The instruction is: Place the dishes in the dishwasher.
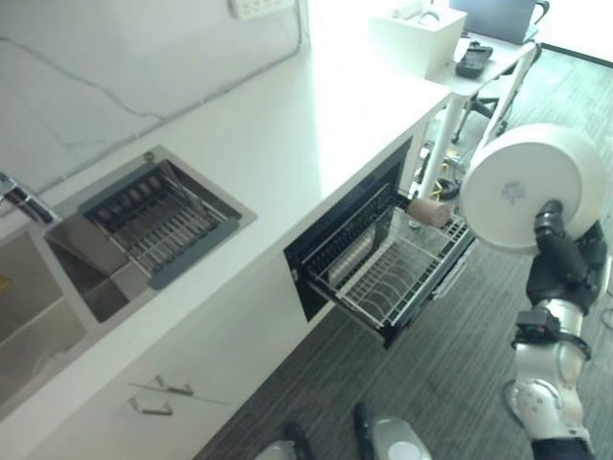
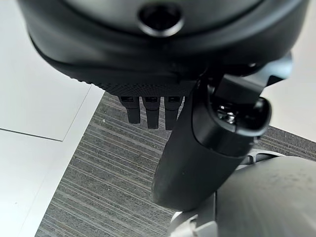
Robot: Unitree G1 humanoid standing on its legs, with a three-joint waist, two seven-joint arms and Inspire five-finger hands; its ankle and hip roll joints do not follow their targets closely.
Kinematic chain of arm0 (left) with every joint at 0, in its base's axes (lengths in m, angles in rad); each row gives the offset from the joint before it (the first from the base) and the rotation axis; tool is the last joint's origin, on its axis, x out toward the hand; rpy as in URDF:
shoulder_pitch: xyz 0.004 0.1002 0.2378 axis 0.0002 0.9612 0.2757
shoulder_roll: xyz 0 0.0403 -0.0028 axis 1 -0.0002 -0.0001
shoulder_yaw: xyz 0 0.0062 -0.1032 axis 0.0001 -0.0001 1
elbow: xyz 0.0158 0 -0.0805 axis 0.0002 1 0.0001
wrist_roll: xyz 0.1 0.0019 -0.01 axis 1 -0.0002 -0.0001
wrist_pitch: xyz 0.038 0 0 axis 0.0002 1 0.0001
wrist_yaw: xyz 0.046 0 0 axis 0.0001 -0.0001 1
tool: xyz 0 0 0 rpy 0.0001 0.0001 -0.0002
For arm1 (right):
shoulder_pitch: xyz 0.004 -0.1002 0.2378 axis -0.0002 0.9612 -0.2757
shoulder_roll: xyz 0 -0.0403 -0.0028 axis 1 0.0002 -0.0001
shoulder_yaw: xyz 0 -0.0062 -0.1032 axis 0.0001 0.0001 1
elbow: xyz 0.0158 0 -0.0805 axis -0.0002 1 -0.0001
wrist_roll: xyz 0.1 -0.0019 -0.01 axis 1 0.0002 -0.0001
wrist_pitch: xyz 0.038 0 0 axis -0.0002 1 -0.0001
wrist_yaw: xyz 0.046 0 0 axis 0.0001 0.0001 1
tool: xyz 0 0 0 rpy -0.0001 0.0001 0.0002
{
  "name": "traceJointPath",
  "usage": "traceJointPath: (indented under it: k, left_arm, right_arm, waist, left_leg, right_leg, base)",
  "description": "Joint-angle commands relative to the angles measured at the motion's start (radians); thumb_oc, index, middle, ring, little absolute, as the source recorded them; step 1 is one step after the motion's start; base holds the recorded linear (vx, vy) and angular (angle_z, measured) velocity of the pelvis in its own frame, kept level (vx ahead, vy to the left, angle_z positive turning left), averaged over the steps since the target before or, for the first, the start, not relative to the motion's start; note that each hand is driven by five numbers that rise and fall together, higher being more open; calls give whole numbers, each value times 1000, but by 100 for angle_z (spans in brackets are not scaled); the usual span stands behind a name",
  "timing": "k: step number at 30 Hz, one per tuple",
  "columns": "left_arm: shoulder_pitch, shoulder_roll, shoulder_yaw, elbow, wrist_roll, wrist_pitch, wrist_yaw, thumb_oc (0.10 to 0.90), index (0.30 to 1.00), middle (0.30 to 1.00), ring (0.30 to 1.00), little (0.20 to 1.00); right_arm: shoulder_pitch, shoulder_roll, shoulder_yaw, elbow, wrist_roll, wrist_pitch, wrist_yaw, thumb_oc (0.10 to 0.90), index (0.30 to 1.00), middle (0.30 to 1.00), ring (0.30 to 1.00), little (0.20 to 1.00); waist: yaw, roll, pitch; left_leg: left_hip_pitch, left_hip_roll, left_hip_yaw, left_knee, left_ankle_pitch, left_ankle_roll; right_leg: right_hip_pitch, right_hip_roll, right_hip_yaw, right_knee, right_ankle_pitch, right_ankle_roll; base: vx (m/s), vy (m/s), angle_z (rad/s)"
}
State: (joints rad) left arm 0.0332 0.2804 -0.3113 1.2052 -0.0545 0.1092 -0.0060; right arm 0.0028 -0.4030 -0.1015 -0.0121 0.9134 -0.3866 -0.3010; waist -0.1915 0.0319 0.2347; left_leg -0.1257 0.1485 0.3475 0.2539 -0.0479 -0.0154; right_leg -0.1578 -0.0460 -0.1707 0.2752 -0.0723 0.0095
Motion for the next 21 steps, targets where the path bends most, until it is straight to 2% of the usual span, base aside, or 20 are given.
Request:
traceJointPath:
  k: [1,4,7,14,19,20,21]
  left_arm:
    - [-50,-42,5,-64,-12,-81,-1,800,900,900,900,900]
    - [-40,-34,7,-77,-12,-91,12,800,900,900,900,900]
    - [-43,-25,6,-80,-4,-97,16,800,900,900,900,900]
    - [-38,-9,4,-105,7,-90,17,800,900,900,900,900]
    - [-50,2,4,-105,8,-88,6,800,900,900,900,900]
    - [-62,8,4,-101,2,-89,-3,800,900,900,900,900]
    - [-63,8,5,-101,0,-90,-4,800,900,900,900,900]
  right_arm:
    - [-139,-50,-30,-92,-97,-70,88,400,300,300,300,300]
    - [-157,-59,11,84,-112,-74,127,400,300,300,300,300]
    - [-185,-68,26,156,-125,-71,119,400,300,300,300,300]
    - [-211,-107,29,199,-203,-36,86,400,300,300,300,300]
    - [-280,-144,37,251,-263,5,22,400,300,300,300,300]
    - [-325,-167,54,283,-340,23,-1,400,300,300,300,300]
    - [-331,-171,56,286,-350,27,-2,400,300,300,300,300]
  waist:
    - [37,-18,-2]
    - [58,-20,-3]
    - [79,-18,-2]
    - [105,-15,7]
    - [127,-11,27]
    - [137,-9,43]
    - [139,-8,46]
  left_leg:
    - [-13,32,-36,46,-102,-54]
    - [-13,32,-45,46,-98,-60]
    - [-24,29,-61,46,-95,-63]
    - [-44,21,-83,46,-88,-66]
    - [-61,8,-103,46,-88,-63]
    - [-71,0,-115,46,-87,-61]
    - [-72,-1,-117,46,-87,-61]
  right_leg:
    - [73,-50,-10,25,-129,106]
    - [64,-58,-22,25,-127,110]
    - [62,-60,-30,25,-128,111]
    - [61,-62,-46,25,-133,106]
    - [54,-64,-55,25,-136,100]
    - [46,-64,-58,25,-134,96]
    - [45,-64,-58,25,-133,95]
  base:
    - [0,0,0]
    - [11,-36,2]
    - [32,-46,5]
    - [34,-7,15]
    - [7,6,15]
    - [14,13,8]
    - [20,16,16]
